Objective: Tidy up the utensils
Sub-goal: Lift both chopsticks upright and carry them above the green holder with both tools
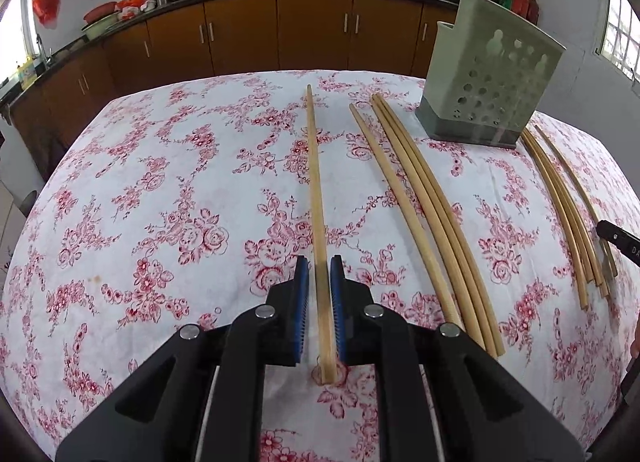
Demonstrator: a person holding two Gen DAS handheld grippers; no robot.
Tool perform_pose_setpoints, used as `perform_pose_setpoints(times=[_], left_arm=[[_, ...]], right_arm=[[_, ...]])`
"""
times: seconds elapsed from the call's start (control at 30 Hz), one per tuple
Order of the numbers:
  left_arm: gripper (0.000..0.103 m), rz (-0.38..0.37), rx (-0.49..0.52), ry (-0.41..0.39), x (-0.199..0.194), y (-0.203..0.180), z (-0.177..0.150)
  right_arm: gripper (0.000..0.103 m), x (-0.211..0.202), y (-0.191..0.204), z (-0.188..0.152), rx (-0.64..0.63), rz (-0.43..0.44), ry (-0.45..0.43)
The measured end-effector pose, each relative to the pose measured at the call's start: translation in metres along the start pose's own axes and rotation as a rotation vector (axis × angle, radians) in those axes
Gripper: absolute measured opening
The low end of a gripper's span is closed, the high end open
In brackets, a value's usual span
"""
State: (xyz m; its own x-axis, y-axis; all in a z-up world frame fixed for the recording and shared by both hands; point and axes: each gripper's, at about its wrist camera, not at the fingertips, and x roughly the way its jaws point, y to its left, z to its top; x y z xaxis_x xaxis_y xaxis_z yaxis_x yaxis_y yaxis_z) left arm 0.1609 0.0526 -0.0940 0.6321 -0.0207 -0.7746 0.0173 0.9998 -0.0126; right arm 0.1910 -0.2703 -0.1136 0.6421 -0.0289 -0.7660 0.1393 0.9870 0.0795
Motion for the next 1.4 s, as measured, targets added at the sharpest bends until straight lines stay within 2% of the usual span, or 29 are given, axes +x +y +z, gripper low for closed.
perform_pose_setpoints(times=[0.2,0.3,0.67,0.93,1.4], left_arm=[[0.008,0.02,0.011,0.006,-0.002,-0.002,-0.003],[0.008,0.007,-0.003,0.01,-0.007,0.001,0.001],[0.008,-0.022,-0.048,-0.195,-0.073,0.01,0.032],[0.007,-0.043,-0.087,-0.356,-0.117,0.014,0.068],[0.007,-0.047,-0.072,-0.38,-0.123,0.01,0.074]], right_arm=[[0.008,-0.006,-0.002,-0.004,0.003,0.027,0.002],[0.008,-0.023,-0.002,-0.001,-0.006,0.031,-0.051],[0.008,-0.085,-0.011,0.027,0.015,0.064,-0.25],[0.008,-0.121,-0.011,0.059,0.026,0.072,-0.387],[0.008,-0.112,-0.01,0.059,0.025,0.095,-0.35]])
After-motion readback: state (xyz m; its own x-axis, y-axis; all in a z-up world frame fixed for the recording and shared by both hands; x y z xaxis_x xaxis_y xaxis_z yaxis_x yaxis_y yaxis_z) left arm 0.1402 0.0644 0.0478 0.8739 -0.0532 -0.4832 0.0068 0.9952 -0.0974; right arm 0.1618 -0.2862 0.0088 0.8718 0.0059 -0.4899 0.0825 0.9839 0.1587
